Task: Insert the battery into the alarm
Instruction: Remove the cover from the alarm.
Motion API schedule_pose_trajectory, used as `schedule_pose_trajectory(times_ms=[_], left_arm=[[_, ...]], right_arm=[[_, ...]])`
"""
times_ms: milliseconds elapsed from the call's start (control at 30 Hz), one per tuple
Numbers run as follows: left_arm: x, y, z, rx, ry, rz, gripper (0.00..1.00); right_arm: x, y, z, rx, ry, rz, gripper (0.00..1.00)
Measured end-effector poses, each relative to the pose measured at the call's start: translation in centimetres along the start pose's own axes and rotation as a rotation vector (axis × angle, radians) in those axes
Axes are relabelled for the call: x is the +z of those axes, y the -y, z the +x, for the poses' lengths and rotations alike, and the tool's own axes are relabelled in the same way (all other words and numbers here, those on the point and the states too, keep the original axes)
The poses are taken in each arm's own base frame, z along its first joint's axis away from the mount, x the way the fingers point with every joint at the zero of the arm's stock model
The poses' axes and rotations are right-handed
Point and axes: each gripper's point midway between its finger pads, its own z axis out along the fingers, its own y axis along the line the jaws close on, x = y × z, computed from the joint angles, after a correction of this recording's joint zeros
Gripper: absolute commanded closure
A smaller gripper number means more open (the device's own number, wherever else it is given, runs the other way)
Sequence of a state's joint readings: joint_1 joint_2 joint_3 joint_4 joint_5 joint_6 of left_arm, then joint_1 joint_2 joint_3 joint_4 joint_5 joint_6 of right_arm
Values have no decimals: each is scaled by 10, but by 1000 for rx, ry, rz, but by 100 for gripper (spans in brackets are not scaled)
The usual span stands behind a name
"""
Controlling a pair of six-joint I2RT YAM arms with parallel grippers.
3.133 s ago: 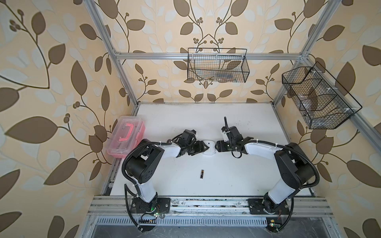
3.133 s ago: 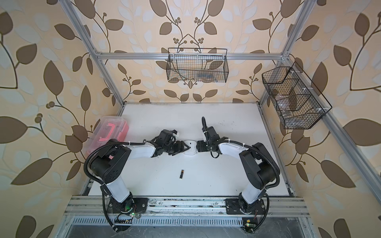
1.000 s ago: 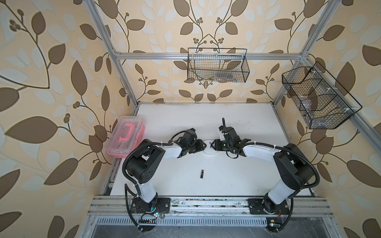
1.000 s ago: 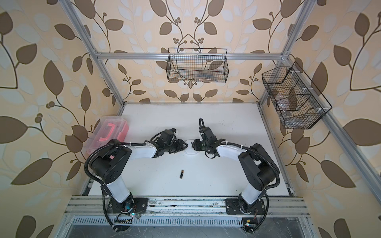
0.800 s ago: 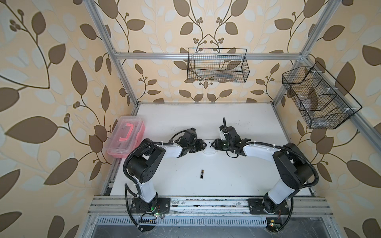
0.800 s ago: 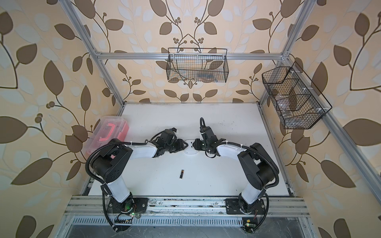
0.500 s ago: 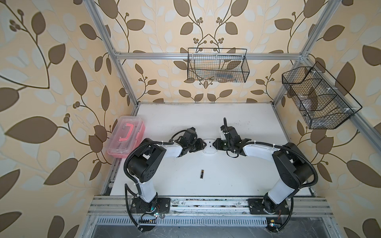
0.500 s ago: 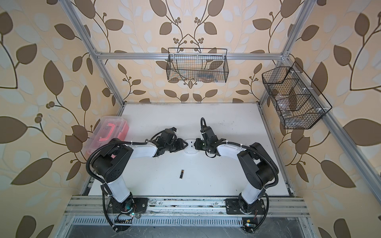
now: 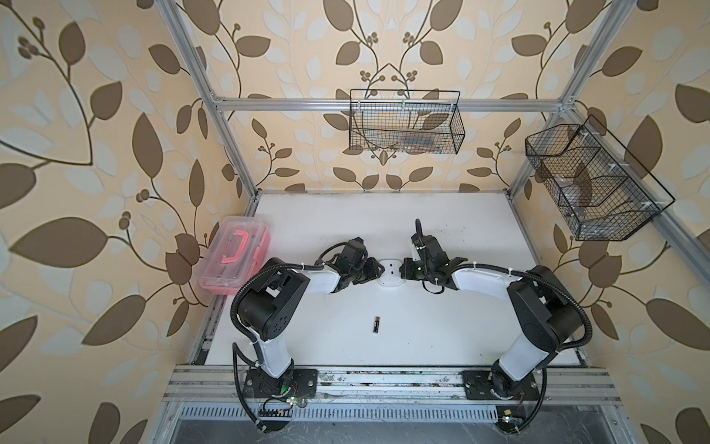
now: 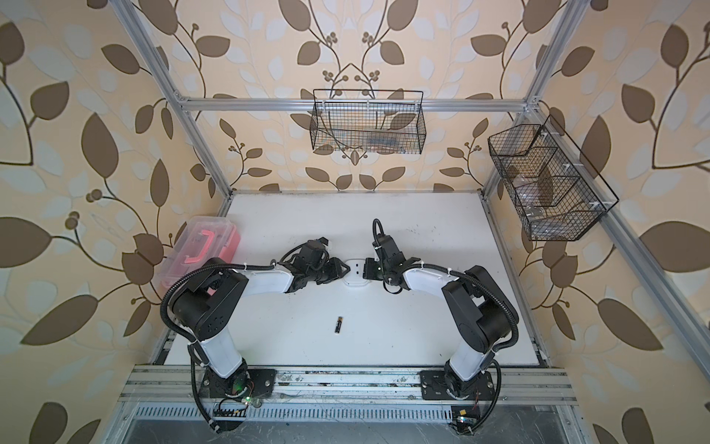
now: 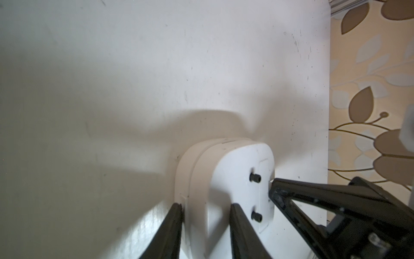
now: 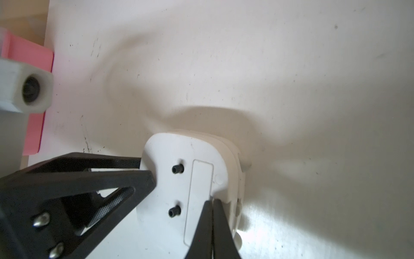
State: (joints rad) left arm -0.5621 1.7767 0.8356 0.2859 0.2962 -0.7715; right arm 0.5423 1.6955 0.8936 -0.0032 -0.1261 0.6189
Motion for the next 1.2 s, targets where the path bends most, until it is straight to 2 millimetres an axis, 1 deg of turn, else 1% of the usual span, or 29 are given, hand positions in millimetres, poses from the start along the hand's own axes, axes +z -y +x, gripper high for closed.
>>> schedule_pose_trajectory(times_ms=[367,467,600,700,933,1000,1100,1200], left_arm=[[0,-1,-3,-15,19,-5,66],[0,-1,-3,-18,22,-4,67],[1,2,-3,-21,30,1,67],[2,3,-1,-25,32,0,67],[2,3,-1,-31,33,-1,66],[2,3,-1,-31,33,-1,66],[2,3,-1,-31,33,-1,66],[2,3,-1,-31,33,-1,66]], right_arm=[[-2,0,0,-13,1,2,100],[-7,-5,-4,-19,9,-14,100],[-16,-16,-7,-29,14,-64,100],[-18,-20,-6,-36,8,-81,100],[-22,-11,-9,-36,4,-67,100],[-26,-11,-12,-51,14,-68,88],[-28,-13,-14,-82,22,-73,75],[-26,-10,-11,-112,4,-59,66]])
